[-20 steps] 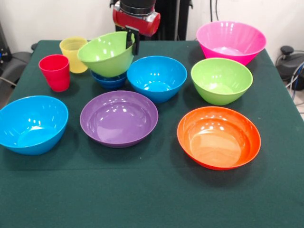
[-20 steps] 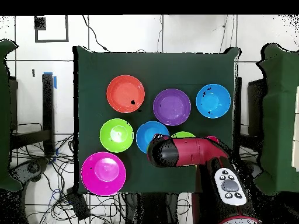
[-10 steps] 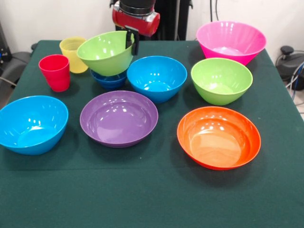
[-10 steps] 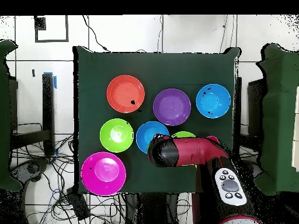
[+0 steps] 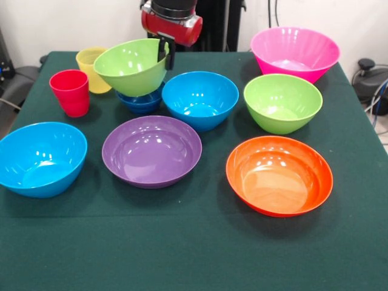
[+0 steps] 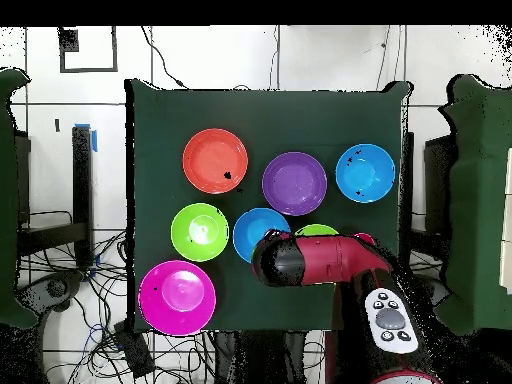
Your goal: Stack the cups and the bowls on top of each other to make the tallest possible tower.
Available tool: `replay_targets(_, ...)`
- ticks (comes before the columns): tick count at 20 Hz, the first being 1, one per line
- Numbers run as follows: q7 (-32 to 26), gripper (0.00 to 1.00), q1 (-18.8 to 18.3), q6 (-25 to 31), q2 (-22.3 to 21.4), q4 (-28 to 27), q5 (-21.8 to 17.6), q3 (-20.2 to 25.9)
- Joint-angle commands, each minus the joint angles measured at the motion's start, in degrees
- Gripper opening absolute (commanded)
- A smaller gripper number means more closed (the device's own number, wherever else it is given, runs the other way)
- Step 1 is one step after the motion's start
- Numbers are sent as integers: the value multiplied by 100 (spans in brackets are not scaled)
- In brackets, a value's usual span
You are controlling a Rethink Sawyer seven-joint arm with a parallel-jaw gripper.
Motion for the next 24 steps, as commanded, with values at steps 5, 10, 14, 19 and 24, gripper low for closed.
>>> replay_targets(5, 201, 0, 431, 26, 580, -583, -333, -213)
replay_targets(10, 303, 0, 645, 36, 743, -674, -238, -370)
replay_targets(14, 354, 0, 805, 14, 857, -757, -140, -460)
replay_targets(19, 358, 0, 931, 40, 874, -788, -35, -515)
replay_targets(24, 228, 0, 845, 42, 788, -735, 29, -518)
